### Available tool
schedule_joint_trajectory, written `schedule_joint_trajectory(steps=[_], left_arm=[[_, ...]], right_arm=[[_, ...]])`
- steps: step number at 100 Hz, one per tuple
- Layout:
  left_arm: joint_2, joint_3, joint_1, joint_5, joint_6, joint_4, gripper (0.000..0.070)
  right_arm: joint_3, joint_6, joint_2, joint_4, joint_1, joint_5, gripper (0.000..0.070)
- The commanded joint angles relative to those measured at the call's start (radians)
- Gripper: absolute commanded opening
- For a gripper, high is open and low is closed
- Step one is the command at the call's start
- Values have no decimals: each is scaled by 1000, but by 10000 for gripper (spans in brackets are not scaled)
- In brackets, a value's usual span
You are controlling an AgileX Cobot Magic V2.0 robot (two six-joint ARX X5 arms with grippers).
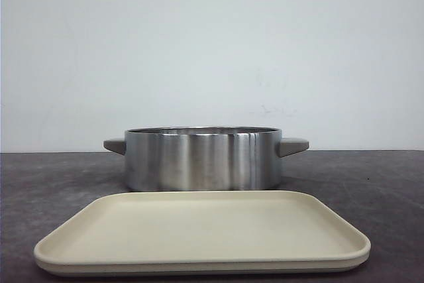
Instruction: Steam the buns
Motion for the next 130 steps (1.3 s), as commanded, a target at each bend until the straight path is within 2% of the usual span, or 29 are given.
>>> schedule_joint_trajectory(steps=[1, 10, 25, 41, 61, 75, 89, 130], left_arm=[[-79, 4, -10, -10, 35, -15, 10], [-203, -19, -10, -41, 37, -68, 10], [-426, -116, -10, -42, 48, -109, 10], [-662, -287, -10, -42, 42, -124, 10], [-867, -436, -9, -68, -2, -197, 10], [-923, -447, -9, -90, -4, -294, 10], [-951, -447, -9, -89, -47, -360, 11], [-958, -446, -9, -89, -50, -361, 16]], right_arm=[[-101, -9, -21, 108, 11, -3, 17], [-257, -7, -58, 234, 16, -2, 17], [-483, 15, -115, 406, 33, -4, 17], [-624, 45, -135, 510, 50, -8, 17], [-640, 71, -134, 543, 50, -8, 17], [-640, 71, -135, 615, 50, -6, 17], [-640, 71, -135, 675, 50, -4, 17], [-640, 71, -135, 759, 50, -4, 17]])
